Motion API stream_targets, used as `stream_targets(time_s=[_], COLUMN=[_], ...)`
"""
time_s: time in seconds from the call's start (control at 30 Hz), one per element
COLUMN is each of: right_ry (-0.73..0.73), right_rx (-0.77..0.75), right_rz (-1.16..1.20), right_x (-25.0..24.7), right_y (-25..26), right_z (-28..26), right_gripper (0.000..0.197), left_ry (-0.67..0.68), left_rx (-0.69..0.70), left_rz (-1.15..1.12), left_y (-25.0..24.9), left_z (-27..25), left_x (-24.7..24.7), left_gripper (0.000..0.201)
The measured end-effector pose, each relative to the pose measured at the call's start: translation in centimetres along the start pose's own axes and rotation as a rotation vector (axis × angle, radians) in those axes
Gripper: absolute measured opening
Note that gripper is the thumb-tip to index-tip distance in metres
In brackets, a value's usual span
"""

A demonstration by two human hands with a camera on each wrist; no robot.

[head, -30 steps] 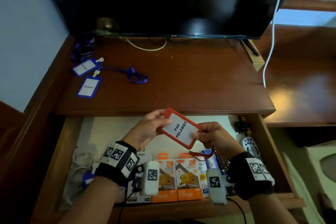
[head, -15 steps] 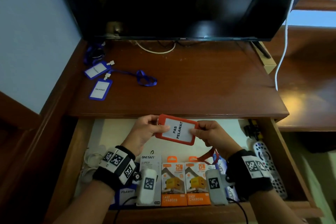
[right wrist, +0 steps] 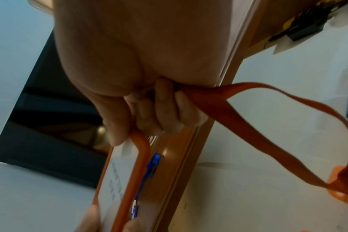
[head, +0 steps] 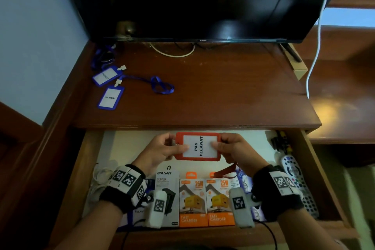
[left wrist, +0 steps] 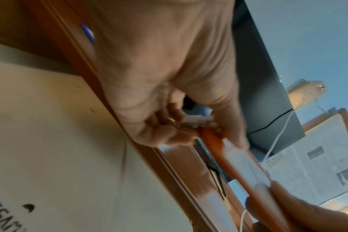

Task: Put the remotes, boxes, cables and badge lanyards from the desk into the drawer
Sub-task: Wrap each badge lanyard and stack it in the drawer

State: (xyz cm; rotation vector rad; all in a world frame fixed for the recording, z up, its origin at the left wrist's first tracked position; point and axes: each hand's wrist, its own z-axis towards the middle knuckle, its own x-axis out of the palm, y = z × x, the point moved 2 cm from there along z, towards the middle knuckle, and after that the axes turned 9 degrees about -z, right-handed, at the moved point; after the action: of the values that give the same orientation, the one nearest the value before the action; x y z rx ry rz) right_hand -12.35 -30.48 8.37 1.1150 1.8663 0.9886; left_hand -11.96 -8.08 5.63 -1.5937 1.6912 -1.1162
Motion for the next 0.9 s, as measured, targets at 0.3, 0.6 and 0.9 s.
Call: stream_targets(time_s=[0.3,0.6,0.9], right_ry=[-0.028,0.019,-0.003], right_rx=[-0.015,-0.004,0.013], right_rz=[0.046,0.051,0.048], right_x=[0.0,-0.2,-0.4], right_y=[-0.5,-0.8,-2.2], right_z=[0.0,-0.5,-0.2], right_gripper=[0.013,0.015,0.026], left_ry=[0.038,0.035,0.276], left_rx=[0.087,0.042,-0.099], left_rz=[-0.014,0.220,0.369], left_y=[-1.3,-1.4,-0.6], left_z=[-0.2,-0.1,0.0], left_x=[-0.3,0.5,1.1], left_gripper=[0.038,0.021,0.024])
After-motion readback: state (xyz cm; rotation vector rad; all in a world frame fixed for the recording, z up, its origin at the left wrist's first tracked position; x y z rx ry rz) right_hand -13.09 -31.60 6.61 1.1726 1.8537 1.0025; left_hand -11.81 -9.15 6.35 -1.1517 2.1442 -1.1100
